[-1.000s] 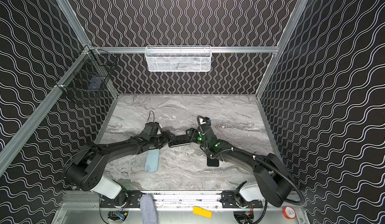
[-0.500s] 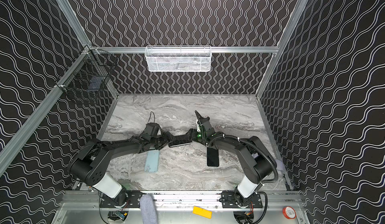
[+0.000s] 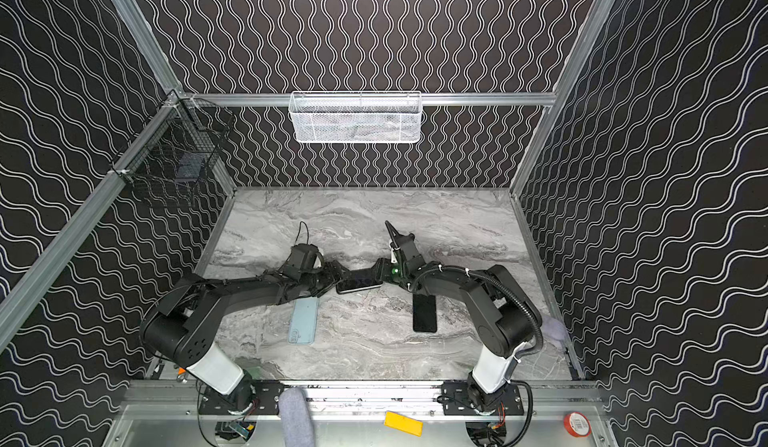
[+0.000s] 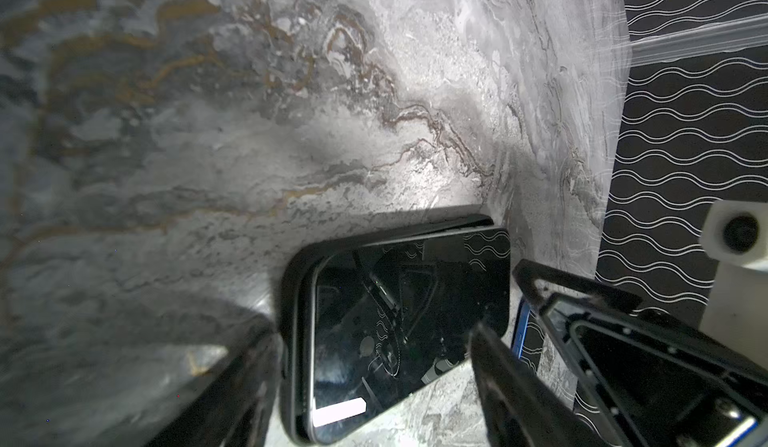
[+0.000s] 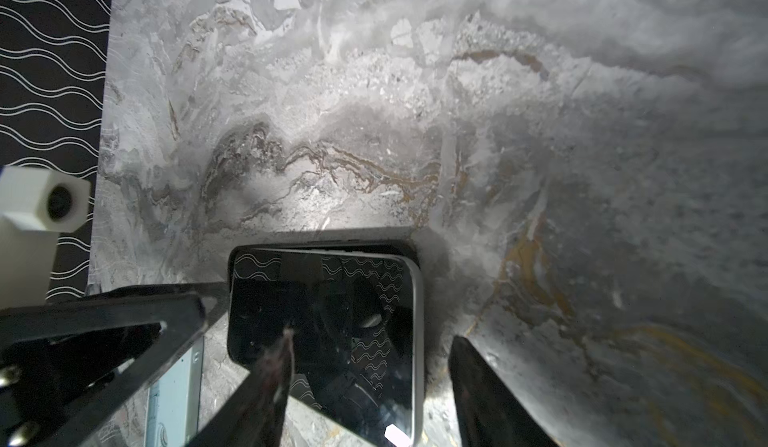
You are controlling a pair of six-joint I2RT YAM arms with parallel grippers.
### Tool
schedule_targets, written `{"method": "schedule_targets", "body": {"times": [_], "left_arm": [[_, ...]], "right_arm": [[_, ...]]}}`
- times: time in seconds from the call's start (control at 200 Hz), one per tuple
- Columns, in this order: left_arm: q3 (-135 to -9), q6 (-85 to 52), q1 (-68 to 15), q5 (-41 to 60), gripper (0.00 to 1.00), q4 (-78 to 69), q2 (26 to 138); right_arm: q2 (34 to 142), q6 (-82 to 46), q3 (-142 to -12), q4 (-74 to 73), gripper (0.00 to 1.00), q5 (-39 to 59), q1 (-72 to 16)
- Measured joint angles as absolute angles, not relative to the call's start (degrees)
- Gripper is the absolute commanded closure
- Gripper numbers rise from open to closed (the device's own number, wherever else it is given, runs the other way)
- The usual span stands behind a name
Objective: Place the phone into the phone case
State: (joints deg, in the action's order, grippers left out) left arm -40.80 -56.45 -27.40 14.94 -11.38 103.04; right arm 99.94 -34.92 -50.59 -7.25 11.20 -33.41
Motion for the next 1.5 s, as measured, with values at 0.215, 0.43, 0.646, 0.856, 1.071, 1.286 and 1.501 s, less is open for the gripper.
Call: {"method": "schedule_targets", "body": {"times": [0.215,0.43,0.646,0.856,1.071,1.286,1.501], "left_arm": [[-41.58,-55.33,-27.40,14.70,0.23,-10.90,103.70],[-41.76,-55.11,-27.29,13.78,0.23,-12.38,104.51],[-42.26,-54.63,-27.29,13.23,0.23,-12.05,104.62],[-42.83,-53.65,-27.18,13.28,0.23,-9.17,103.98],[-43.33,-52.58,-26.98,13.58,0.24,-7.64,103.96],[-42.70,-50.35,-25.91,17.02,0.21,-11.38,105.36],[-42.30,-49.10,-25.17,18.81,0.20,-15.38,106.65]], "right_arm": [[101.12,-33.91,-50.83,-7.66,0.38,10.85,-35.70],[101.80,-33.61,-51.46,-7.86,0.37,9.23,-37.36],[101.21,-33.41,-51.33,-7.88,0.29,7.79,-38.09],[98.02,-32.27,-50.85,-7.70,0.29,6.28,-37.63],[98.26,-31.64,-50.02,-8.12,0.30,6.72,-35.75],[101.89,-30.83,-50.43,-9.67,0.27,14.11,-34.33],[104.01,-30.20,-51.11,-11.09,0.23,18.72,-33.56]]}}
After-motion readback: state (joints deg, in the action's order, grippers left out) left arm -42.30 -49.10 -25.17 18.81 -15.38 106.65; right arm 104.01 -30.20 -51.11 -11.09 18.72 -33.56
